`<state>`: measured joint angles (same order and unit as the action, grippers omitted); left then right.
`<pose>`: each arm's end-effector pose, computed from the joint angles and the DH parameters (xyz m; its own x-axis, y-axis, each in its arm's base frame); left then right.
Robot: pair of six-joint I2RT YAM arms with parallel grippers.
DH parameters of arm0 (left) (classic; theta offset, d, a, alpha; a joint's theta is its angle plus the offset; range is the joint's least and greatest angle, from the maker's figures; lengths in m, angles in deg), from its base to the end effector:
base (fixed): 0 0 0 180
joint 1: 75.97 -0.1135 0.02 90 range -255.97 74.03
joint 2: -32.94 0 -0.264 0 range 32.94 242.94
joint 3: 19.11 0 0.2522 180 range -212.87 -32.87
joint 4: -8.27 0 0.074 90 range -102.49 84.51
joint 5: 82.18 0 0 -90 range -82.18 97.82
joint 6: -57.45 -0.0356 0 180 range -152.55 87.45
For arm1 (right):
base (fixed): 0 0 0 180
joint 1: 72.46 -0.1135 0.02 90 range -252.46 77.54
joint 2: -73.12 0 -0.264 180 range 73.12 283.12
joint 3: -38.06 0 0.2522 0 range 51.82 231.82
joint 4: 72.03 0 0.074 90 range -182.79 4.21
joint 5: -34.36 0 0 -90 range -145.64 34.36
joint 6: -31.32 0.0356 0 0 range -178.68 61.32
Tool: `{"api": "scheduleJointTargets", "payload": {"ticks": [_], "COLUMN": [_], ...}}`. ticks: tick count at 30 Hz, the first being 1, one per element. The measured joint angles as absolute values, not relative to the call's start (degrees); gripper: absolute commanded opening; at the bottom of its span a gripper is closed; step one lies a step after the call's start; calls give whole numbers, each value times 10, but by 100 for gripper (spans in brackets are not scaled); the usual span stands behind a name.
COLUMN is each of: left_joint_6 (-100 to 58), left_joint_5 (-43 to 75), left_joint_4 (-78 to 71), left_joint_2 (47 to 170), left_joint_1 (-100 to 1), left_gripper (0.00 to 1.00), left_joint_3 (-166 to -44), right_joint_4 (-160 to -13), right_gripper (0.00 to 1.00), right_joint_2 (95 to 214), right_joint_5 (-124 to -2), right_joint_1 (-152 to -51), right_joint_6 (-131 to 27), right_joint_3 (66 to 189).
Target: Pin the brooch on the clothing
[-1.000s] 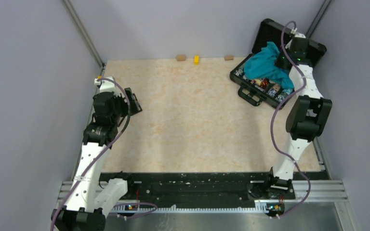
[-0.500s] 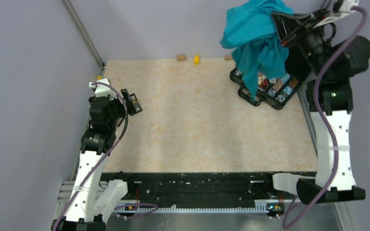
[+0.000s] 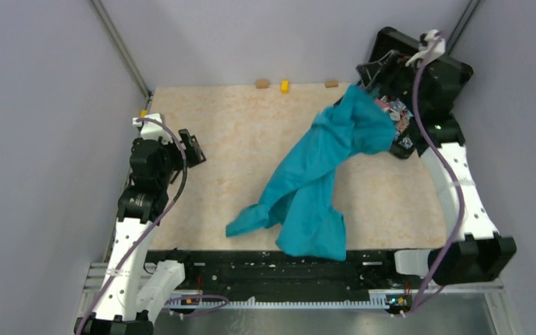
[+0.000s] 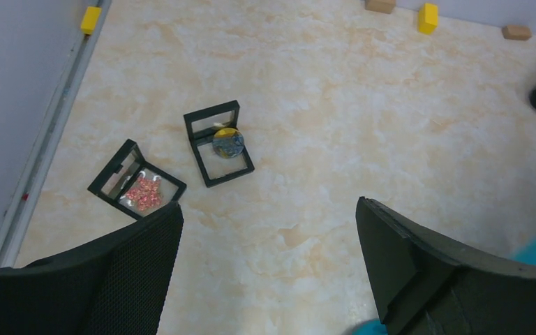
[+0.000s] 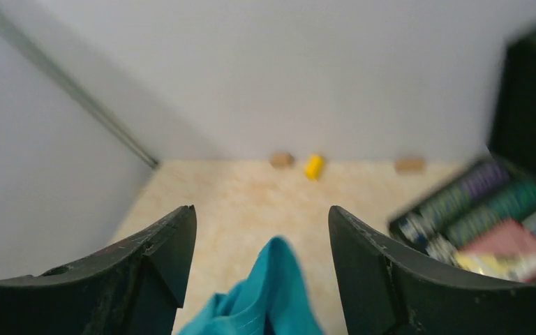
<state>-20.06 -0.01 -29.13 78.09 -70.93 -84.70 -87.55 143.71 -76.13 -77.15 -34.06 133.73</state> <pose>0.1744 -0.0105 0.3569 -0.2744 -0.1909 -0.9425 -0.1046 0.9802 -0.1681 0.2646 0.0342 0.4872 -0.0248 0.3895 -0.9207 -0.4513 0.8174 0.3580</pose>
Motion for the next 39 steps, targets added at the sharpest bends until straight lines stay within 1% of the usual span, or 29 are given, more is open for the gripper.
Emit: {"api": "scheduleJointTargets", "payload": {"ticks": [2,5,8,11,14,17,21,26,28,32,34,39], "left_joint_6": [-201,-200,-185,-149,-103,-58,-5,37,48,59,65,87], "left_joint_5": [20,41,70,107,132,142,130,81,49,-11,-34,-69], "left_joint_4": [-289,-286,-285,-273,-255,-252,-258,-266,-272,-290,-304,-334], "left_joint_2": [784,790,795,794,796,813,857,888,899,921,929,944], "left_joint_1": [-705,-689,-669,-645,-604,-545,-456,-353,-317,-269,-251,-204], "left_gripper": [96,94,91,90,89,90,93,92,86,67,65,64], "left_joint_3": [-847,-846,-839,-814,-766,-714,-665,-660,-666,-689,-700,-705], "right_joint_4": [-913,-976,-1009,-1034,-1036,-1030,-1017,-1012,-1006,-984,-978,-978], "right_gripper": [72,74,76,76,76,76,76,76,72,63,60,56], "right_joint_2": [1476,1570,1604,1593,1562,1522,1503,1519,1534,1555,1568,1590], "right_joint_5": [-716,-652,-642,-651,-665,-675,-674,-662,-655,-630,-611,-566], "right_joint_1": [-772,-771,-772,-774,-786,-821,-882,-938,-958,-989,-998,-1004], "right_joint_6": [-351,-367,-373,-371,-369,-364,-354,-334,-326,-319,-319,-321], "right_joint_3": [1318,1273,1189,1119,1083,1058,1022,976,971,972,974,980]}}
